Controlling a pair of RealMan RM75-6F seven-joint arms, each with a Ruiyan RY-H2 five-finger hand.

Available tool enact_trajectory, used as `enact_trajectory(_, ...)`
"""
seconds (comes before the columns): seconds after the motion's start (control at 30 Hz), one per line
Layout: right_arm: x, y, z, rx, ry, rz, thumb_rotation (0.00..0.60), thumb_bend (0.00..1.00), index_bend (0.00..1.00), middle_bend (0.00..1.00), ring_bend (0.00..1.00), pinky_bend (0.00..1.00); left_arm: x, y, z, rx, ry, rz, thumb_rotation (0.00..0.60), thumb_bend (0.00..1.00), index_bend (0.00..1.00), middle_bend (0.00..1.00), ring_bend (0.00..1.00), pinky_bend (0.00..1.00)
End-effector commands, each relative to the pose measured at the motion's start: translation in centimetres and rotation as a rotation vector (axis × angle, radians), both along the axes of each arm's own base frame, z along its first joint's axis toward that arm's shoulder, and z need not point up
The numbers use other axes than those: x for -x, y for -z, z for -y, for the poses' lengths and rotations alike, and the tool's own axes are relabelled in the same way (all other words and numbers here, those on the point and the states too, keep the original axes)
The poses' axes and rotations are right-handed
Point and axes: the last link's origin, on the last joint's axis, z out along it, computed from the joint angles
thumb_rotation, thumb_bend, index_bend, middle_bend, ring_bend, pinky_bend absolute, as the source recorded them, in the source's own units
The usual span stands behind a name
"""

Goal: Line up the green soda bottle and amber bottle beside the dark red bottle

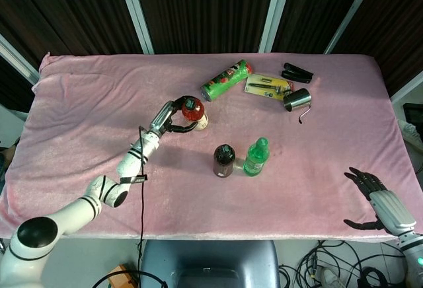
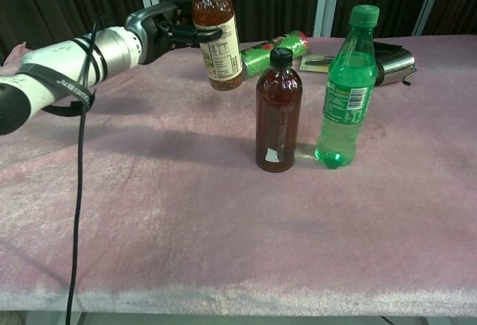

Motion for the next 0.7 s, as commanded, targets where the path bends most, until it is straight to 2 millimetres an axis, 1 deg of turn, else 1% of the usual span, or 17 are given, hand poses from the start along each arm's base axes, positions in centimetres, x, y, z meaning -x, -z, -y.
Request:
enact_trajectory(0.03,-0.3,0.3,0.0,-0.005,-0.011,-0.003,0.6,0.25,0.0,0.0,0.0,0.1,3.7,-4.8,4.0,-0.023,0.026,-0.022,0.6,0.32,0.5,0.55,0.25,0.27)
enact_trajectory(0.13,-0.6,0.6,0.1,-0.014,-0.022,-0.007,0.6,0.25,0.0,0.0,0.0,0.1,4.8,-5.2,6.2,-0.012,0.021,-0.039,0.6,0.32,0.5,0.55,0.25,0.27)
enact_trajectory(0.23,-0.8,1.1,0.1,-0.027,-0.027,-0.012,0.6,0.25,0.0,0.0,0.0,0.1,5.2,-4.6,7.8,0.003,0.018,-0.045,0.6,0.32,0.5,0.55,0.26,0.27)
enact_trajectory(0.3,-0.9,1.2,0.1,-0.033,-0.029,-0.015,0.6,0.25,0.0,0.0,0.0,0.1,5.4,-3.8,8.6,0.021,0.023,-0.058,0.6,0.32,0.5,0.55,0.26,0.26)
enact_trajectory(0.53,-1.1,0.9,-0.1,-0.021,-0.031,-0.007,0.6,0.25,0.0,0.0,0.0,0.1,5.0,-0.9,9.8,0.064,0.04,-0.079,0.6,0.32,0.49,0.55,0.26,0.26)
enact_trajectory(0.7,-0.9,0.9,0.0,-0.027,-0.026,-0.008,0.6,0.25,0.0,0.0,0.0,0.1,4.0,0.7,10.3,0.086,0.048,-0.055,0.6,0.32,0.49,0.55,0.26,0.26)
